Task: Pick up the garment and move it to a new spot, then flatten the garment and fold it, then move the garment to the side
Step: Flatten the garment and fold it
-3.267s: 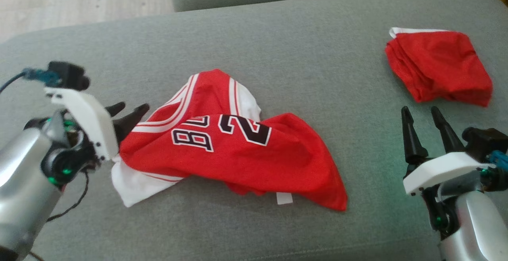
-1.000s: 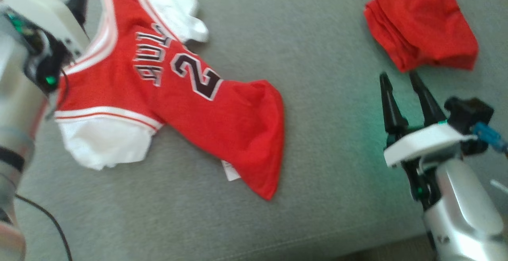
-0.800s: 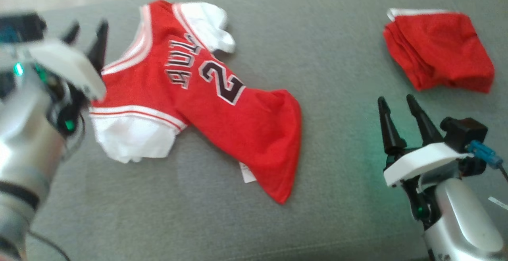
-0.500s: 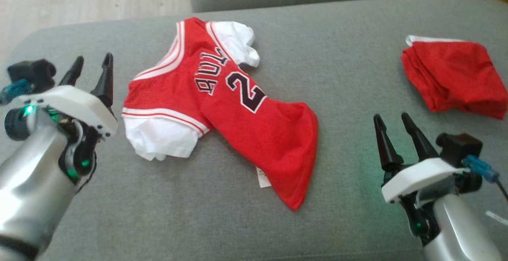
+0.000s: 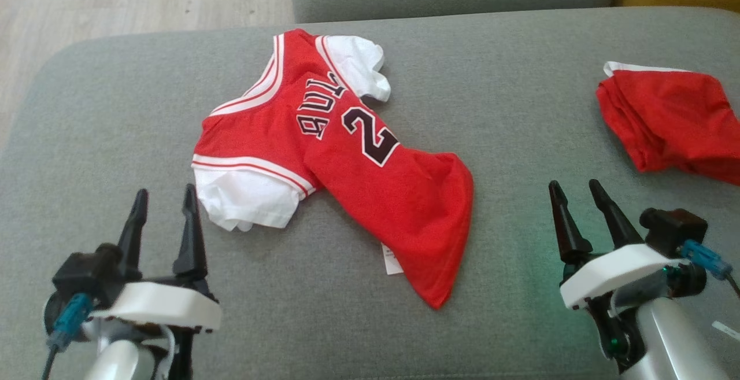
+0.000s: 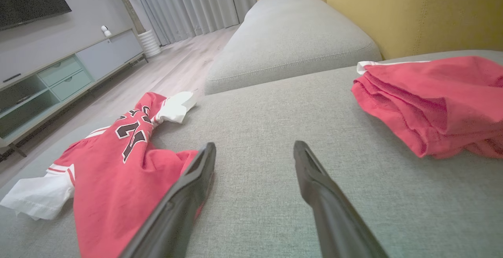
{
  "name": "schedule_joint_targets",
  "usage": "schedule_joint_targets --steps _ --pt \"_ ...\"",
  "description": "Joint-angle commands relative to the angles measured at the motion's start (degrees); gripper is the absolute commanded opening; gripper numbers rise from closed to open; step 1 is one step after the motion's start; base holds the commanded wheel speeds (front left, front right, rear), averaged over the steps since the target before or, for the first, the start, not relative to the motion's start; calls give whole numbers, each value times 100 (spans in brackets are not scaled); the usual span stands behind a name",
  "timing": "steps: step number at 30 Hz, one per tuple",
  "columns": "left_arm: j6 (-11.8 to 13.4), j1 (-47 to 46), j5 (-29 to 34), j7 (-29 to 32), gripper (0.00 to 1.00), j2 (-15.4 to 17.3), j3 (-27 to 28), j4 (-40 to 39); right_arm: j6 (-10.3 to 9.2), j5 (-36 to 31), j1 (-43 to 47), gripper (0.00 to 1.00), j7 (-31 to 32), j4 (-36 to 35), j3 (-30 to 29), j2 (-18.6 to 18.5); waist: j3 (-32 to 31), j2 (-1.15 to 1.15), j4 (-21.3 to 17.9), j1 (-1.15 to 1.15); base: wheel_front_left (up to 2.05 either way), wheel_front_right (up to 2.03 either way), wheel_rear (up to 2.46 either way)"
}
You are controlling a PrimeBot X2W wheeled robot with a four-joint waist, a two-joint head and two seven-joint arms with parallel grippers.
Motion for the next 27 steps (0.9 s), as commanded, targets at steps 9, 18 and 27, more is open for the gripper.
schedule_joint_targets --steps 9,18,27 --pt "-673 -225 563 -52 100 -577 572 42 42 521 -793 100 948 69 626 -96 73 0 365 0 0 0 0" --pt "-1092 -321 855 -52 100 -1067 746 409 42 750 -1597 100 2504 1501 508 -46 190 0 881 0 0 0 0" --pt "-1383 -266 1154 -52 100 -1349 1049 625 42 830 -1797 42 3522 2204 165 297 279 0 1228 0 0 0 0"
